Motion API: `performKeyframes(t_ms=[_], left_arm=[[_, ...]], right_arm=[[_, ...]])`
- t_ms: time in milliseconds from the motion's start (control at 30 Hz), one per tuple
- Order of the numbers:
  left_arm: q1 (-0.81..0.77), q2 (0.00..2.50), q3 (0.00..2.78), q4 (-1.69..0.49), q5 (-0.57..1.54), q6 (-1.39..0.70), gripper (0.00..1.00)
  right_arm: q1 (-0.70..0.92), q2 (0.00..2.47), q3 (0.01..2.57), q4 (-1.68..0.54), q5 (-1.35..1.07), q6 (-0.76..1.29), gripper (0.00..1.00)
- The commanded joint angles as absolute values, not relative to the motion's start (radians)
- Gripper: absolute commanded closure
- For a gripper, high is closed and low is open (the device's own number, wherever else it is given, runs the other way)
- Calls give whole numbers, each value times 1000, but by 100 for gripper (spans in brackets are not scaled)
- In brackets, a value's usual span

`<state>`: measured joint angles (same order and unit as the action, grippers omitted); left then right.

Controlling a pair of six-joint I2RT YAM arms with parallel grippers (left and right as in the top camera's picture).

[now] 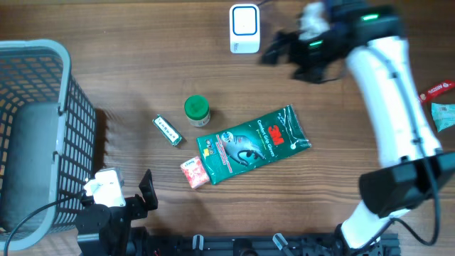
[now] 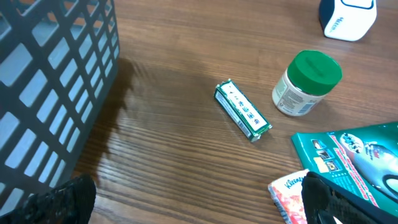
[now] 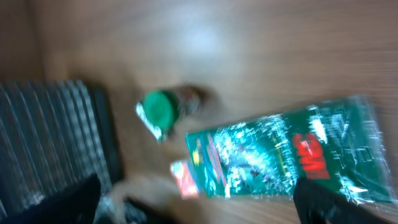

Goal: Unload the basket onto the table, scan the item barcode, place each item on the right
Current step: 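Reach right gripper to green-capped jar and grasp it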

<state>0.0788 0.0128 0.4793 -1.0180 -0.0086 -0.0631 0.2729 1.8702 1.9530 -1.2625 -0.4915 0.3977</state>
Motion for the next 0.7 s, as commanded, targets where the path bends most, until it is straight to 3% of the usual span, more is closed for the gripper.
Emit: performKeyframes(t_ms=[0, 100, 200, 667], left_arm=[[81, 6, 474, -1015, 4, -68, 0], [81, 6, 474, -1015, 4, -68, 0], [81, 6, 474, -1015, 4, -68, 0], [81, 6, 474, -1015, 4, -68, 0]], right_arm=[[564, 1892, 1956, -1053, -187, 414, 0], [716, 1974, 1956, -896, -66, 455, 1], [729, 2114, 1958, -826, -48, 475, 1], [804, 2314, 1958, -875, -51, 471, 1]])
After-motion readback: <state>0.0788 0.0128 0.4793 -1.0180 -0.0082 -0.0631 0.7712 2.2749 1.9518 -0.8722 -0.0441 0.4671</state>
